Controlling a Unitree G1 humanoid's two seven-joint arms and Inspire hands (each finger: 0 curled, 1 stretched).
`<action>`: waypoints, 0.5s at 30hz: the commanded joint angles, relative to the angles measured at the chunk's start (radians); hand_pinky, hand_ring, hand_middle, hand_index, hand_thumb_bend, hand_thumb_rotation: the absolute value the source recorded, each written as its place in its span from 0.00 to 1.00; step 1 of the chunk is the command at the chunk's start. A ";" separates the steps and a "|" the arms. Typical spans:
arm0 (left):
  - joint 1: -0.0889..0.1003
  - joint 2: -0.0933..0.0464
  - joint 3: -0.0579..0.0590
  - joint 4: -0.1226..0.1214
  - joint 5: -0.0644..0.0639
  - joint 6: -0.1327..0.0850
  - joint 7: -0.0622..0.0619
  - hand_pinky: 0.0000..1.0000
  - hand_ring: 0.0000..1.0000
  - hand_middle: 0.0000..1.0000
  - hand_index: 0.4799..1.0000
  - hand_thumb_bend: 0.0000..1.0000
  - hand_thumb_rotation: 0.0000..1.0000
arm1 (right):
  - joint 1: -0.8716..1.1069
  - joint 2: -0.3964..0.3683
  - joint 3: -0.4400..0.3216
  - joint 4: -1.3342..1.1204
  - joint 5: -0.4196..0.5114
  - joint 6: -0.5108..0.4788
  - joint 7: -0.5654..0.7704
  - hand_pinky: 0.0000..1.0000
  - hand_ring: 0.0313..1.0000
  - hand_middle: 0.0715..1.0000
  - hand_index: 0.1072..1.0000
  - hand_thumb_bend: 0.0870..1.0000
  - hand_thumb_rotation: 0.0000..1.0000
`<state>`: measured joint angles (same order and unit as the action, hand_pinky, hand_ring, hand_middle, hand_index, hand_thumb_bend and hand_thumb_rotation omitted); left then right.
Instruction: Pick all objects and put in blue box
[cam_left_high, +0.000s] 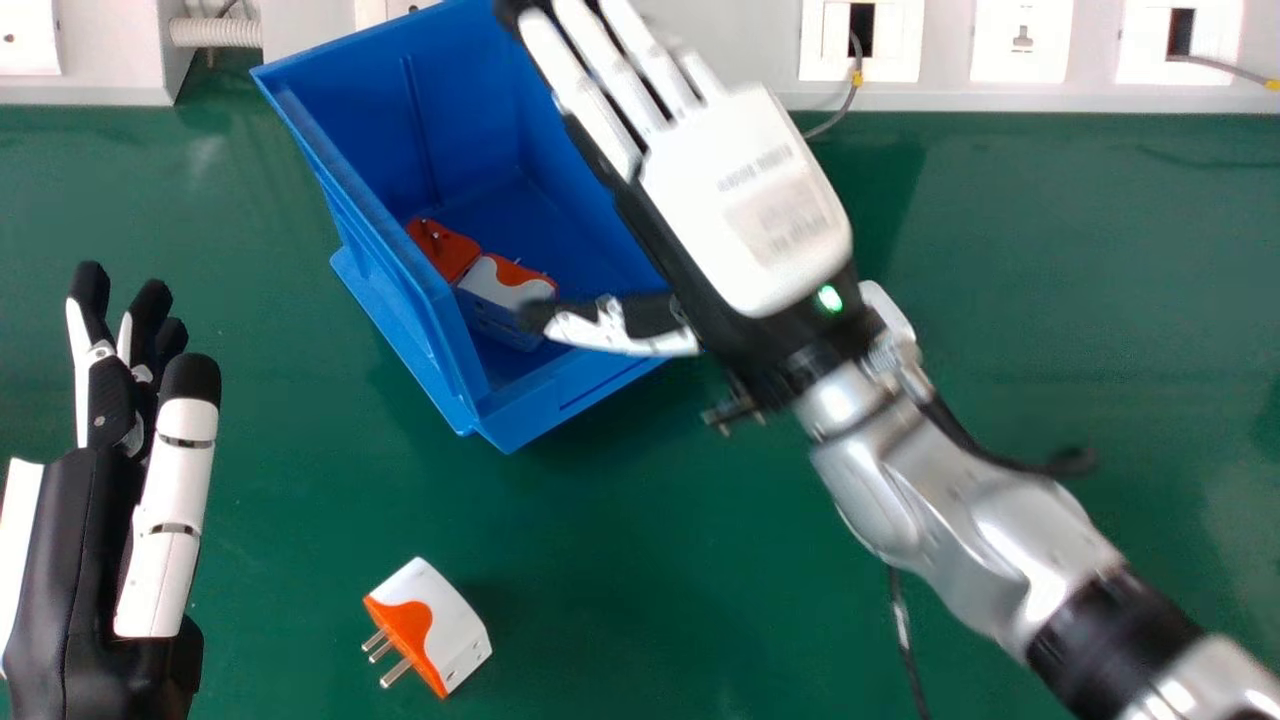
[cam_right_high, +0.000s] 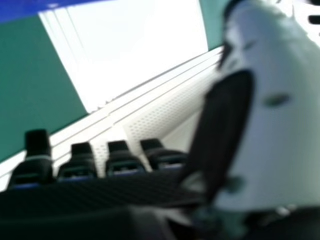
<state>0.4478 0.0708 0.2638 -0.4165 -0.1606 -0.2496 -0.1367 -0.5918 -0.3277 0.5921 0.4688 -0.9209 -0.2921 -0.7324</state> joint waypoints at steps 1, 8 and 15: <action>0.001 0.012 0.010 -0.015 -0.007 -0.018 -0.004 1.00 1.00 1.00 0.98 0.41 0.84 | 0.056 -0.026 -0.037 -0.073 0.000 -0.011 -0.024 0.87 0.97 0.99 0.98 0.30 0.35; 0.003 0.007 0.006 -0.018 0.003 -0.018 0.005 1.00 1.00 1.00 0.98 0.41 0.84 | 0.281 -0.091 -0.106 -0.249 0.004 0.000 0.014 0.87 0.96 0.99 0.98 0.27 0.36; 0.003 0.011 0.004 -0.008 -0.007 -0.025 0.000 1.00 1.00 1.00 0.98 0.41 0.84 | 0.397 -0.100 -0.182 -0.294 0.041 0.007 0.062 0.84 0.95 0.97 0.95 0.28 0.35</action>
<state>0.4485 0.0762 0.2618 -0.4145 -0.1605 -0.2507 -0.1338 -0.1969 -0.4284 0.4436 0.2020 -0.9047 -0.2886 -0.6772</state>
